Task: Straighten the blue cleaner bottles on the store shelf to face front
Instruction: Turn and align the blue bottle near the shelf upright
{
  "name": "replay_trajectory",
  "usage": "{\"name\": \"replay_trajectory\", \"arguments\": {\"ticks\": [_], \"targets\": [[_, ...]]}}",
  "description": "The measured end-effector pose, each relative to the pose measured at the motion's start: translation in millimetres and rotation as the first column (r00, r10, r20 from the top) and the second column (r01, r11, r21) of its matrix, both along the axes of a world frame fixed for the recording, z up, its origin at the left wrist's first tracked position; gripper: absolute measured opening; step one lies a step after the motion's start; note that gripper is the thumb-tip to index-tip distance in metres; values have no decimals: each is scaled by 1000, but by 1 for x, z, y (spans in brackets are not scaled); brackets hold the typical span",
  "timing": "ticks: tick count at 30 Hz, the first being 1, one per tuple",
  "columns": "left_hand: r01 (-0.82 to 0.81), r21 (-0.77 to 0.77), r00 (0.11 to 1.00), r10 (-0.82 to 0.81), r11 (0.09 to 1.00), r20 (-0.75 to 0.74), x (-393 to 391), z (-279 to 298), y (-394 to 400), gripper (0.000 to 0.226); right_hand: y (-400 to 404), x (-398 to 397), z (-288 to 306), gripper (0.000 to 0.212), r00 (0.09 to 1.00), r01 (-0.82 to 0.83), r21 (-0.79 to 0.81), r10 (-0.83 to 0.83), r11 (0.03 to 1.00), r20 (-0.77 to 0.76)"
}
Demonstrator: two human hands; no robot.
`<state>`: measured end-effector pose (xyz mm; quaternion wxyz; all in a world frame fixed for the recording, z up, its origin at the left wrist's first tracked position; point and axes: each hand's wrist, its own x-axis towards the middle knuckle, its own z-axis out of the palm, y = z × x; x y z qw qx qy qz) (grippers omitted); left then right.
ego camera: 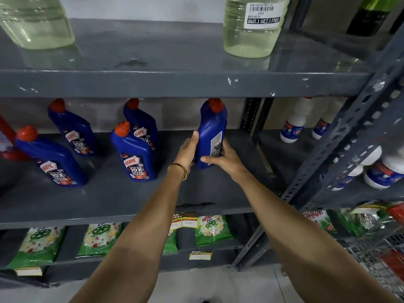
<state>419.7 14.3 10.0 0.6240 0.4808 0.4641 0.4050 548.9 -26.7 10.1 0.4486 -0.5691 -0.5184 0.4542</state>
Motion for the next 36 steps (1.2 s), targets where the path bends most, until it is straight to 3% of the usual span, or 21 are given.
{"name": "replay_trajectory", "arguments": {"ticks": [2,8,11,16,22,25,28,36], "targets": [[24,-12,1000,-24,1000,17,1,2,-1,62,1,-6,4,96,1000,-8,19,8,1000,5],[57,-70,993,-50,996,107,-5,-5,-10,43,-1,-1,0,98,993,-38,-15,40,999,112],[129,-57,986,-122,990,114,-8,0,-12,67,-3,2,2,93,991,-49,8,47,999,122],[150,-39,987,-147,988,58,-10,4,-7,46,-7,10,9,79,994,-110,49,109,993,15],[335,-139,940,-320,932,123,-6,0,-8,59,-10,21,12,53,977,-204,-17,202,979,-74],[294,-121,954,-284,948,94,-5,-5,-8,46,-7,32,13,52,983,-171,-24,168,985,-73],[204,-90,973,-192,975,129,0,-9,-10,49,-5,39,12,51,983,-172,-27,170,985,-74],[-52,-79,995,59,996,82,7,-20,-11,42,1,45,-9,47,972,10,34,-1,999,-236]]}}
